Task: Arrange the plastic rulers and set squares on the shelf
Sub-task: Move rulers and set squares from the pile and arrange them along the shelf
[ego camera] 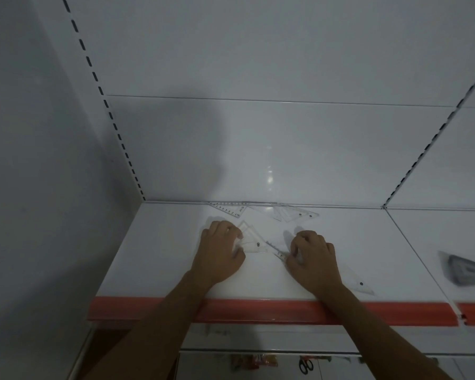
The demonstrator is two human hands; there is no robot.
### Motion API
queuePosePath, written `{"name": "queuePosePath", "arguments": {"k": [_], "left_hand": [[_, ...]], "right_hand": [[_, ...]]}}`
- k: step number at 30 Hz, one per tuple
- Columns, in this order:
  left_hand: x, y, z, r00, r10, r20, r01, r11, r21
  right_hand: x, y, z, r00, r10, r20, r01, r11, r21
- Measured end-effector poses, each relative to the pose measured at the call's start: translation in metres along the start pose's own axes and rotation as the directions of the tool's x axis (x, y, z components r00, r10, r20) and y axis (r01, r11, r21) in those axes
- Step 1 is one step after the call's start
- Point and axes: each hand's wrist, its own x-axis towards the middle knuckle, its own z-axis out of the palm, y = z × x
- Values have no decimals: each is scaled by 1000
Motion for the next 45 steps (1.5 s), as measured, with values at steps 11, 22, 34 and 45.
{"name": "queuePosePath", "arguments": {"k": [11, 22, 34, 45], "left_hand": [[1, 4, -7, 995, -15, 101, 19, 999, -46], [1, 6, -7, 993, -39, 112, 45, 998, -48], [-1, 14, -12, 977, -212, -4, 210, 969, -129], [-1, 17, -14, 971, -240, 2, 238, 963, -125]], "right_hand": [[1, -2, -2, 999, -21, 30, 22, 998, -53], [-5, -2, 4, 991, -22, -132, 22, 1000, -4], [-9, -15, -18, 881, 390, -267, -339, 915, 219], [-12, -14, -17, 981, 116, -155, -72, 962, 262]]}}
